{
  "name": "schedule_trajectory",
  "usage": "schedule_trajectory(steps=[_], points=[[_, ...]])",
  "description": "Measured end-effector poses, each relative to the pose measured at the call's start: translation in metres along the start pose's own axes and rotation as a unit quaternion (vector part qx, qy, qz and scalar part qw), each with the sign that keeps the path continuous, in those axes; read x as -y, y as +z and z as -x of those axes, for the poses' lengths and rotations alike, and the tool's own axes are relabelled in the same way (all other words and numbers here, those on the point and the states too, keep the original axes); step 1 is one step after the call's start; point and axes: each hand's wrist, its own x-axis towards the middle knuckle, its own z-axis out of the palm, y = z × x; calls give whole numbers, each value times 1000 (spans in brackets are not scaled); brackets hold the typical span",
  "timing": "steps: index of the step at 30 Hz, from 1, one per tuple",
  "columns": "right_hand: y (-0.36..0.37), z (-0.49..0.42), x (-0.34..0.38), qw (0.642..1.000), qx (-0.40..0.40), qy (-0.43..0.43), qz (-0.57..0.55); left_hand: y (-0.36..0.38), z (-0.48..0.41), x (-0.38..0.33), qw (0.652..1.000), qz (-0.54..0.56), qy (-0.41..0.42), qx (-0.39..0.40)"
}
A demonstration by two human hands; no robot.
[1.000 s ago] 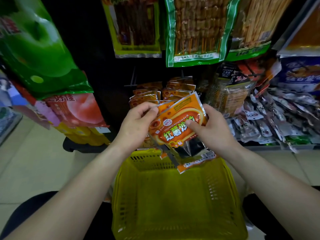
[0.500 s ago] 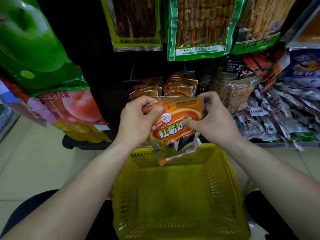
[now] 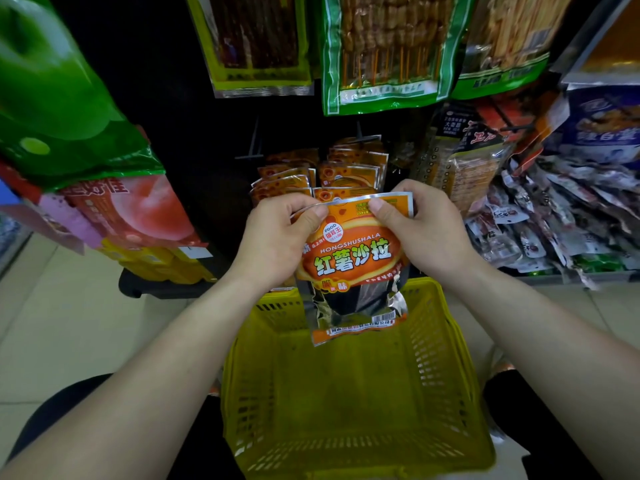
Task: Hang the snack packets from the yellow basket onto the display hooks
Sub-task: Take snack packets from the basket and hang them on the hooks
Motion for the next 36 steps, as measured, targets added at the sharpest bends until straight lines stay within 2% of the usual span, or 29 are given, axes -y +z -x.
schedule_trajectory(steps=[13,18,22,25,29,36], points=[[1,-3,-4,1000,13,-4,27,1,-2,4,1000,-21,0,10],[-7,-10,-8,995,67,-7,70,0,-2,9,999,-37,2,22],[-15,-10,-4,972,141,-53,178,1,-1,18,998,-49,13,41],[-8,-2,1,930,173,-116,304,6,4,23,993,-79,48,67],[10,7,-1,914,203,-133,327,14,10,30,988,-104,79,79],[8,1,1,897,191,-121,379,4,7,36,989,-126,40,69]])
